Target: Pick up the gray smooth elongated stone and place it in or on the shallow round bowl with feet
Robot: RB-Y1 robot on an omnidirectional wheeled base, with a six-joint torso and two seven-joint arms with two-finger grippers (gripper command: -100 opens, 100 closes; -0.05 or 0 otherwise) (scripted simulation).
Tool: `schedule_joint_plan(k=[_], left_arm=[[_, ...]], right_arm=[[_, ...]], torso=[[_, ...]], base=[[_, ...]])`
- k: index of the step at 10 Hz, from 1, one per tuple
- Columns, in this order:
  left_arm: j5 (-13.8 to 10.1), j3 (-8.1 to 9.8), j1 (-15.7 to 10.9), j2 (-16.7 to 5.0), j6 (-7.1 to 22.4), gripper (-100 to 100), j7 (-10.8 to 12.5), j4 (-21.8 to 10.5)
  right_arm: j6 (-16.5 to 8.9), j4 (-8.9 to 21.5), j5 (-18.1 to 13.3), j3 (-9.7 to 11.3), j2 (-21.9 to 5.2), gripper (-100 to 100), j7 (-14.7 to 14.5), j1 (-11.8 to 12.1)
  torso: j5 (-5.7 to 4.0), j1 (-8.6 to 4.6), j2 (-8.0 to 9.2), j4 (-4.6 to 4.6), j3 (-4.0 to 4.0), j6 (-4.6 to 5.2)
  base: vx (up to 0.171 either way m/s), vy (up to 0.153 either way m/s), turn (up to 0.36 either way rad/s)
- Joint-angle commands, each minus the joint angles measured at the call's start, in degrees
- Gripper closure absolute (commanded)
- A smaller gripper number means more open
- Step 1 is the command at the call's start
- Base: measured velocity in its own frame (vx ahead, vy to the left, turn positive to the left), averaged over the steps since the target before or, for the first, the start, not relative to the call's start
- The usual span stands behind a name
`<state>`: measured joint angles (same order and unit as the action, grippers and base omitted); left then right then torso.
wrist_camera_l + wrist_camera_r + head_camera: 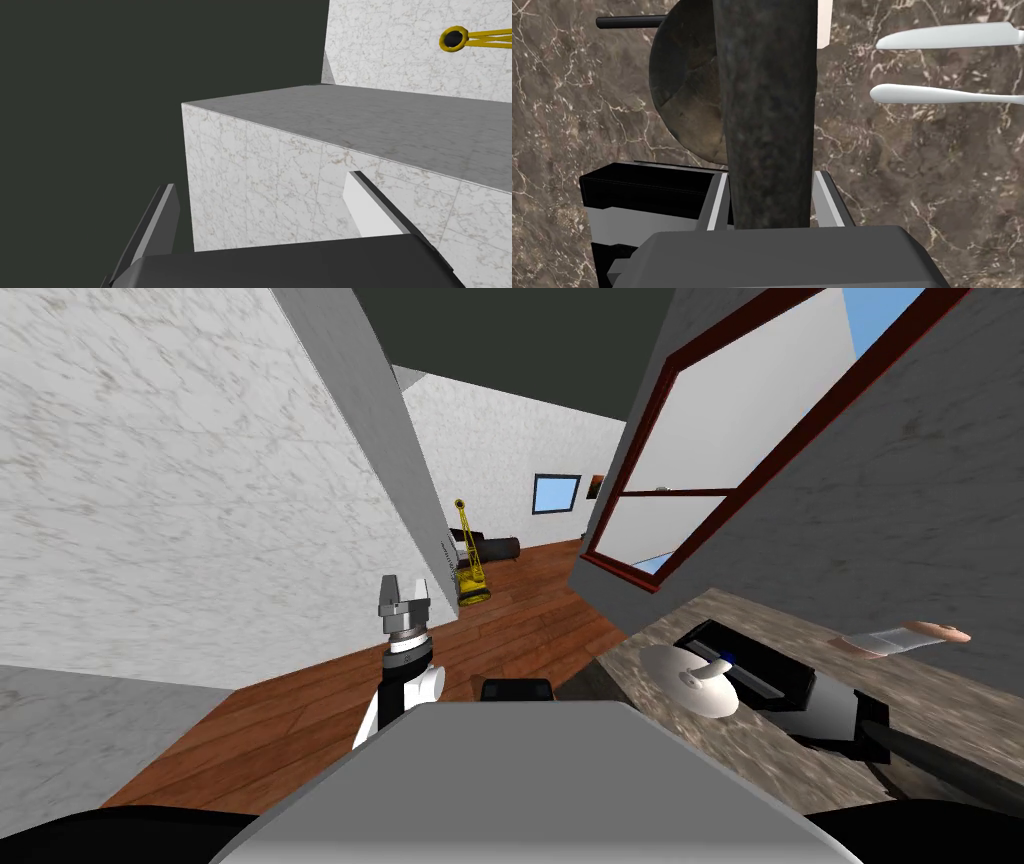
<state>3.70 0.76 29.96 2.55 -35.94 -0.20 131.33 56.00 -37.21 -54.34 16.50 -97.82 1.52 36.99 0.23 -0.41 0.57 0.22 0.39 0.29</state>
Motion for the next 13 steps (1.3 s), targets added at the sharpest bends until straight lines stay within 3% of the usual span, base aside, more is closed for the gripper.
schedule_joint_plan(k=[1, 7, 9, 10, 13], left_arm=[[0.0, 0.00, 0.0, 0.0, 0.0, 0, 0.0, 0.0], [0.0, 0.00, 0.0, 0.0, 0.0, 0, 0.0, 0.0], [0.0, 0.01, 0.0, 0.0, 0.0, 0, 0.0, 0.0], [0.0, 0.01, 0.0, 0.0, 0.0, 0, 0.0, 0.0], [0.0, 0.00, 0.0, 0.0, 0.0, 0, 0.0, 0.0]], right_arm=[[2.3, 0.7, 0.3, -0.8, 1.4, 100, 2.4, 0.3], [6.8, 0.1, 1.4, -3.1, 3.8, 100, 8.4, 1.9], [6.8, 0.0, 1.7, -3.3, 3.9, 100, 8.4, 2.4], [6.9, -0.2, 1.8, -3.4, 3.9, -100, 8.6, 2.5], [6.9, -0.2, 1.8, -3.4, 3.9, -100, 8.5, 2.5]], torso=[[0.00, 0.00, 0.00, 0.00, 0.00, 0.00], [-0.02, -0.15, -0.13, -0.03, -0.08, -0.09], [0.01, -0.14, -0.17, -0.04, -0.10, -0.11], [0.05, 0.07, -0.43, -0.09, -0.24, -0.02], [0.15, 0.38, -0.81, -0.19, -0.47, -0.04]], base=[[-0.208, -0.145, 0.346], [-0.202, -0.152, 0.275], [-0.128, -0.096, 0.147], [-0.013, -0.012, -0.008], [-0.002, -0.002, 0.000]])
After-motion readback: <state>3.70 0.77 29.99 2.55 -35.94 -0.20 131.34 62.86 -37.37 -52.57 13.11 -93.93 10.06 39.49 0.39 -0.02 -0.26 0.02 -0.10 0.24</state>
